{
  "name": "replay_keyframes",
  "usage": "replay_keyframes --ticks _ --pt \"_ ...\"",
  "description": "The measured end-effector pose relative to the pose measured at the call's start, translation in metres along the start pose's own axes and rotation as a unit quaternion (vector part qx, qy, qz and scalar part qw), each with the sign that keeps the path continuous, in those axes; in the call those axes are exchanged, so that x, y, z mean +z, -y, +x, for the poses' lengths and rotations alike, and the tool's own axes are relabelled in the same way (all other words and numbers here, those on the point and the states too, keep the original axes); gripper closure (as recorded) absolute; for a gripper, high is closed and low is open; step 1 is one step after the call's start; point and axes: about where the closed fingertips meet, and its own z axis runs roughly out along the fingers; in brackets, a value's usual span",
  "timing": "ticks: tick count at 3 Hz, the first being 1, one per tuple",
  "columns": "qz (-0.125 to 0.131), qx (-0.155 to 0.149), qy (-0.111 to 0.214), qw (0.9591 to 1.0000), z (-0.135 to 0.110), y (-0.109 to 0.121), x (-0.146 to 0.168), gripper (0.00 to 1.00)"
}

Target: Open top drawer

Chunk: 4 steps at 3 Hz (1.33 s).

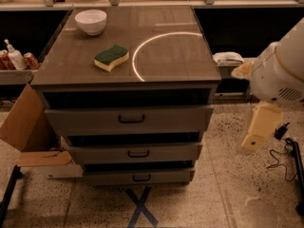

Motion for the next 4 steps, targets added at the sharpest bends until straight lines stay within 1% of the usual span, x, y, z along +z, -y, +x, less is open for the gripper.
replay_keyframes --ticks 1,2,3,4 --pt "-0.031 -0.004 0.015 0.9994 -0.009 -0.017 0.031 0.00" --pt "-0.030 -0.006 0.015 0.9994 -0.009 -0.017 0.036 0.00" --pt "-0.016 -0.036 0.012 0.9992 -0.003 -0.006 0.086 0.00" --pt "-0.014 -0.060 0.013 0.9980 0.003 0.008 0.144 0.00"
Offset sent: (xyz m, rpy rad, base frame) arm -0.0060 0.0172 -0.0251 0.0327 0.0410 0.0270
